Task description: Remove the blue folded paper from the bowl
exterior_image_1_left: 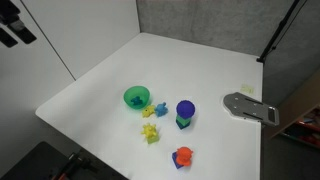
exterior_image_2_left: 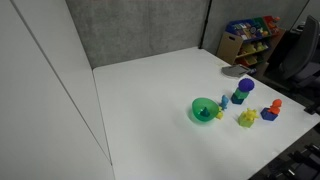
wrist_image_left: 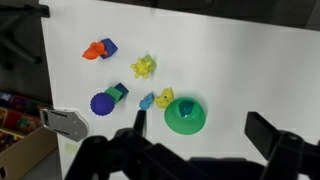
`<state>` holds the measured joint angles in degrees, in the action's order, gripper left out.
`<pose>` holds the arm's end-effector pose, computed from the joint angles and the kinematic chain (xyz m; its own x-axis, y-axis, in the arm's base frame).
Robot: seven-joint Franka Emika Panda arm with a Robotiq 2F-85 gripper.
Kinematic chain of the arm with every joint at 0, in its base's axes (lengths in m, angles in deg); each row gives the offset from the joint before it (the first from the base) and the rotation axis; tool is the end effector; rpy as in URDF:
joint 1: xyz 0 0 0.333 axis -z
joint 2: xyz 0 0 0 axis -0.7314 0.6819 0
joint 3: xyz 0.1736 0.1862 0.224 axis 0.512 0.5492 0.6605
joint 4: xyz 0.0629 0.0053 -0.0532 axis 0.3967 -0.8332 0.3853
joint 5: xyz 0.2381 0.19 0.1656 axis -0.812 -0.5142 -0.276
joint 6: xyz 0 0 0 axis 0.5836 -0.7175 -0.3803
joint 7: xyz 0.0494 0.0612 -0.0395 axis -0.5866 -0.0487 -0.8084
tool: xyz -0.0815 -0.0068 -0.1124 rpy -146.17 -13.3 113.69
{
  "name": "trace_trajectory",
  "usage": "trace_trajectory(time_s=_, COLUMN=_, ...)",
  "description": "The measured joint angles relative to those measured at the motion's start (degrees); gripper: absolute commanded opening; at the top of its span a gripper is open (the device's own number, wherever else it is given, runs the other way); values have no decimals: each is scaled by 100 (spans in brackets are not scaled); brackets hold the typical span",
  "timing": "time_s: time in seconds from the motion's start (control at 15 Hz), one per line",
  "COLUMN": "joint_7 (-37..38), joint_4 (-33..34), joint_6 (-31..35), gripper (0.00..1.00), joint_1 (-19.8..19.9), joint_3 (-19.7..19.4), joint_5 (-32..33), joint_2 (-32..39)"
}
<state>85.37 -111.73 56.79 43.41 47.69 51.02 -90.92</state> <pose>0.2569 0.1069 0.5329 0.9933 0.0866 0.0770 0.0647 -0.9655 0.2524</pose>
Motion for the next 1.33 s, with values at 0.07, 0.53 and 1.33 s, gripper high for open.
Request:
trace_trajectory(time_s=0.07, joint_7=0, joint_4=41, joint_6=50, gripper=100, joint_1=0, joint_3=-39, joint_5=0, joint_2=62)
trace_trajectory(time_s=0.53, joint_7=-21, joint_4=349, joint_6=691, gripper=100, joint_1=5, joint_3=-517, joint_5=-9, joint_2=688)
trace_trajectory(time_s=1.33, joint_7=-405, joint_4=625, joint_6=2085, gripper=100, joint_1=47, joint_3=-1289, joint_5=-272, joint_2=2391)
